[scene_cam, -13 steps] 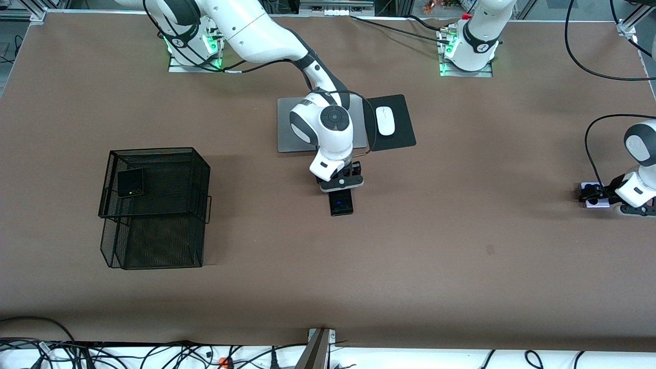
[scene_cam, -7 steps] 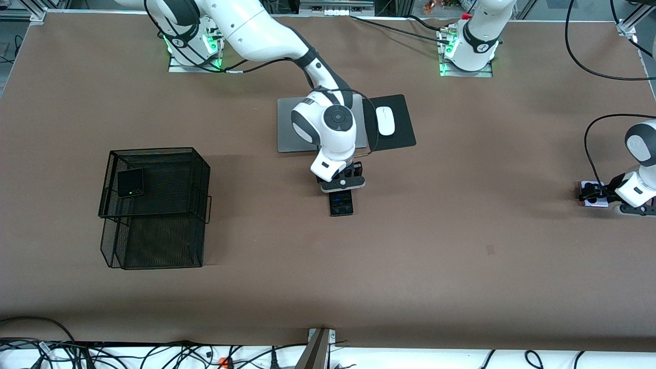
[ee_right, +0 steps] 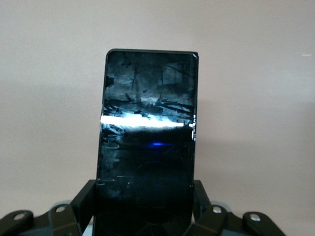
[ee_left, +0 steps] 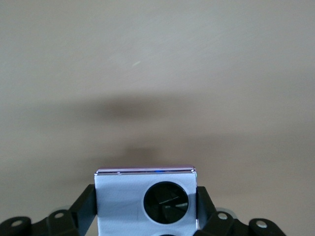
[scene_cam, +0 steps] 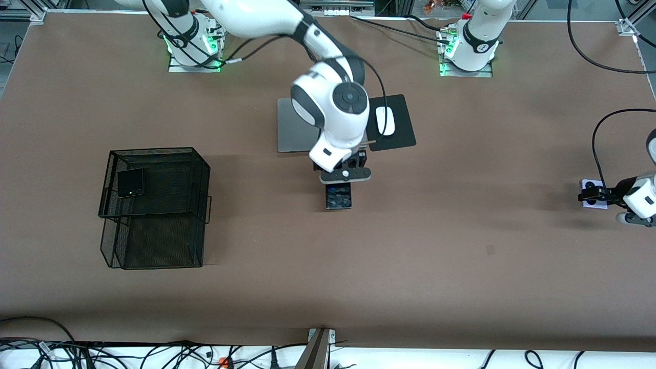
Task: Place phones with both arms
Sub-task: 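Drop the tall phone into the basket while the left gripper carries the white phone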
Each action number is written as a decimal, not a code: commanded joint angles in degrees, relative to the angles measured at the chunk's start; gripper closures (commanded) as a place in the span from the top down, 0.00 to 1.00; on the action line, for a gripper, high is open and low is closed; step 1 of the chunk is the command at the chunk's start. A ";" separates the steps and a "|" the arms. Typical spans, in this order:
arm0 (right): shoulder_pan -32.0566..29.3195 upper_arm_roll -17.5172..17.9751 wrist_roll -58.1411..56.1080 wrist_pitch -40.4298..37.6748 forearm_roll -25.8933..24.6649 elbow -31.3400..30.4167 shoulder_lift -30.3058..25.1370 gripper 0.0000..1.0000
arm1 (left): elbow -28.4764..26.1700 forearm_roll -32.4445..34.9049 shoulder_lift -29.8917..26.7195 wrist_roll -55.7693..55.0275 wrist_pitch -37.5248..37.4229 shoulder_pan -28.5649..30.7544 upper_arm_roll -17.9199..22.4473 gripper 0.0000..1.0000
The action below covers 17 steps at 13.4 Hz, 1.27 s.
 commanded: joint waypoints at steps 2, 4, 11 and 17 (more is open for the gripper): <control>-3.07 -2.08 -3.52 -8.90 1.05 -6.42 -10.70 0.00 | 1.15 -0.78 -0.22 -7.91 -3.71 -5.92 -4.08 0.44; -3.86 -6.55 -9.75 -6.99 1.57 -17.74 -19.04 0.00 | 2.28 -0.96 -0.22 -14.13 -3.71 -12.60 -4.08 0.47; -4.04 -26.86 -34.97 5.22 2.46 -51.87 -39.29 0.00 | 5.01 0.01 3.02 -44.28 2.86 -42.22 -3.21 0.45; -4.48 -31.89 -41.60 17.01 2.46 -65.00 -41.86 0.00 | 5.36 -0.25 10.05 -60.20 17.98 -58.83 2.66 0.46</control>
